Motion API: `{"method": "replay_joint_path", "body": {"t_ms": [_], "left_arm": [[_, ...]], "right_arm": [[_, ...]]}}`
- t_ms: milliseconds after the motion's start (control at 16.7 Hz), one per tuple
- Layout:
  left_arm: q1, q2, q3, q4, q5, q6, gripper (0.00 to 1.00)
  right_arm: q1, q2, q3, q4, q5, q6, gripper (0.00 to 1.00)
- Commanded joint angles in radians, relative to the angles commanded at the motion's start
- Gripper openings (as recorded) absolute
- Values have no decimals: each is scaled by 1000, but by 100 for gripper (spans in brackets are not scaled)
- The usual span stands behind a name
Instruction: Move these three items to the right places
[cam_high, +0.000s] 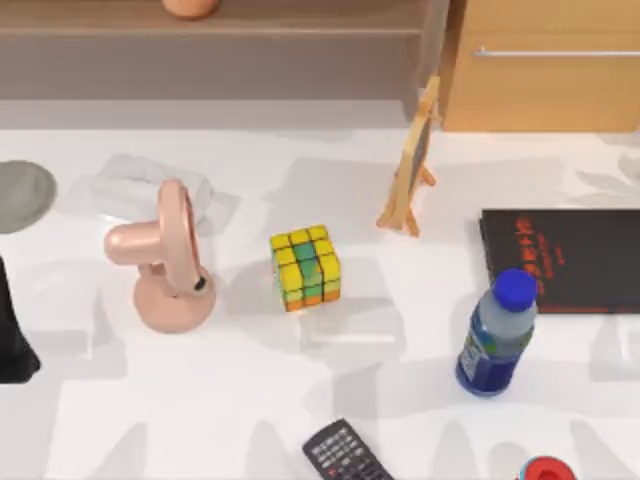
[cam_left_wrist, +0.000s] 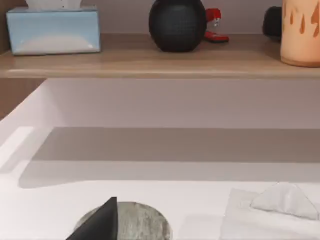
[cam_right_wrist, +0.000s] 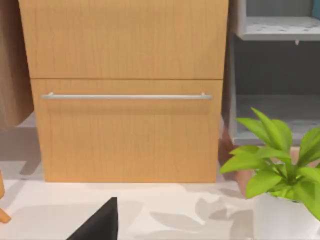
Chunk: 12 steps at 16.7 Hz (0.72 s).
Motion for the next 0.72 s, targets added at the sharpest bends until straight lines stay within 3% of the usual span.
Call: {"method": "replay_joint_path", "body": {"t_ms": [360, 720], "left_arm": [[-37, 104, 76, 61, -13, 1, 100], [-139, 568, 339, 274, -89, 2, 100]], "right_arm": [[0, 0, 0, 0, 0, 0, 100], [0, 0, 0, 0, 0, 0, 100]]}}
